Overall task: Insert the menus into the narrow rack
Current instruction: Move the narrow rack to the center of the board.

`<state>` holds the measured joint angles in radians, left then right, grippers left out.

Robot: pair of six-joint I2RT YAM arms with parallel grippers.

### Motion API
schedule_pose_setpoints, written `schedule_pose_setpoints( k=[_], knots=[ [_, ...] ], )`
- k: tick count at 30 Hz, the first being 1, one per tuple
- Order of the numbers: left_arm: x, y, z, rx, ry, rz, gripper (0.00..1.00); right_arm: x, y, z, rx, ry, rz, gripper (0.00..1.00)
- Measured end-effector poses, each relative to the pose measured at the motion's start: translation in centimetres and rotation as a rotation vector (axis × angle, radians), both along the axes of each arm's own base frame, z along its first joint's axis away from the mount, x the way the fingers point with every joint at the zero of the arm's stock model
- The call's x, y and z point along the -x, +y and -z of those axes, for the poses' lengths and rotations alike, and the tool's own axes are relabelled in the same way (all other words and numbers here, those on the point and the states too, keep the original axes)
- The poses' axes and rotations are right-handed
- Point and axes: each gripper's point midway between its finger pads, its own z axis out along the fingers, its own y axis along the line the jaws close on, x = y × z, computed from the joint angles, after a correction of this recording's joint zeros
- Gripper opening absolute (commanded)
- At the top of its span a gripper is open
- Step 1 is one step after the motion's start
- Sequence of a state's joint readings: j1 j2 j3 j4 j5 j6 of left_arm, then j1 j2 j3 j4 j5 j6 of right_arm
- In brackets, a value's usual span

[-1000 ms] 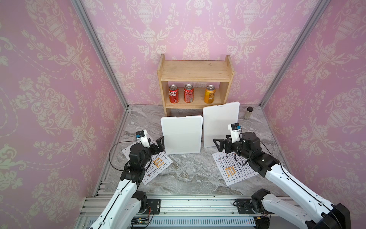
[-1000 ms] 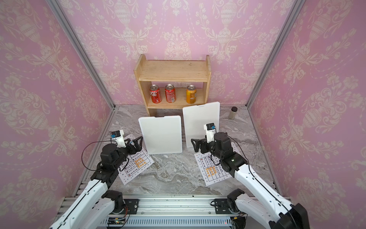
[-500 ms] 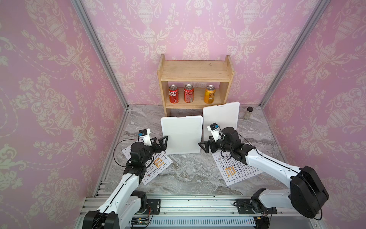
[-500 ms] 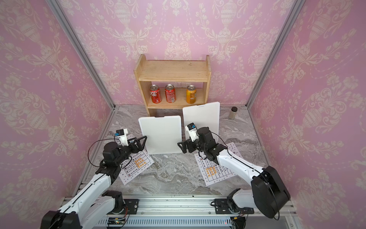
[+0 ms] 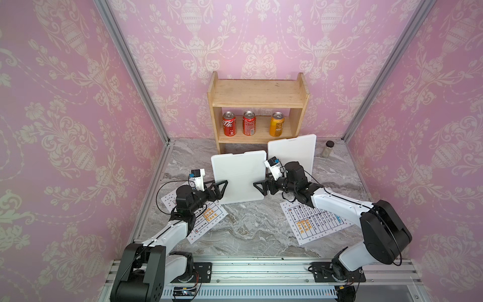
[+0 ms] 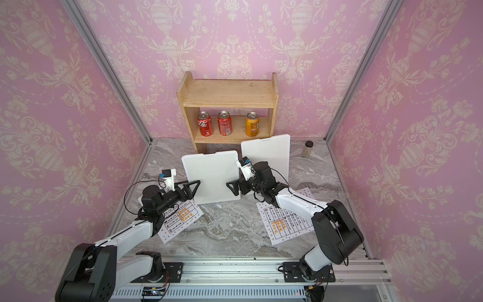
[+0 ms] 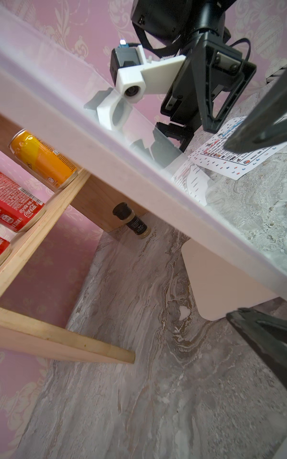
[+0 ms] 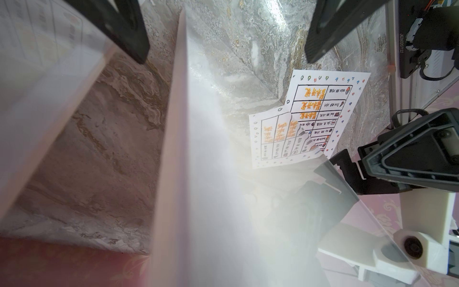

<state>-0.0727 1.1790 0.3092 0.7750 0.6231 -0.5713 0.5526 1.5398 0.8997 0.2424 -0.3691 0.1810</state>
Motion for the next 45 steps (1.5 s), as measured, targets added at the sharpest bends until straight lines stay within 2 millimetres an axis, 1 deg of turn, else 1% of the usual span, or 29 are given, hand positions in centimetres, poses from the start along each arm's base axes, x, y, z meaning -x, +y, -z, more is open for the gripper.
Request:
schedule_pose_setpoints(
  k=[6,10,17,22,28,32,35,40,45],
  knots=[
    [0.3,-0.4,-0.7,0.033,-0.024,0.025,0.99,0.0,0.2,-0.3,-0.019,-0.006,-0.005,1.0],
    [0.8,-0.6,-0.5,0.043,-0.015,0.039,0.99,0.9,-0.2,-0.1,-0.031,0.005,0.0,1.0],
    [1.4,-1.0,-0.1,0.037,-0.002,0.051,0.99,2.0,0.3,-0.4,-0.039,0.001,-0.025,1.0],
    [1.4,-1.0,0.6,0.027,0.02,0.052,0.99,1.9,0.2,-0.4,-0.035,-0.005,-0.019,1.0],
    [1.3,-1.0,2.0,0.02,0.065,0.053,0.99,1.3,0.3,-0.1,-0.014,-0.021,-0.013,1.0],
    [1.2,-1.0,2.1,0.02,0.069,0.053,0.99,0.4,1.0,0.1,-0.011,-0.023,-0.024,1.0],
    [1.2,-1.0,2.1,0.019,0.069,0.054,0.99,0.2,1.2,0.4,-0.009,-0.02,-0.029,1.0],
    [1.1,-1.2,1.8,0.018,0.06,0.061,0.99,0.4,1.2,0.3,-0.018,-0.023,-0.035,1.0],
    [1.4,-1.9,1.9,0.015,0.06,0.085,0.99,1.8,0.6,0.4,-0.031,-0.023,-0.041,1.0]
  ],
)
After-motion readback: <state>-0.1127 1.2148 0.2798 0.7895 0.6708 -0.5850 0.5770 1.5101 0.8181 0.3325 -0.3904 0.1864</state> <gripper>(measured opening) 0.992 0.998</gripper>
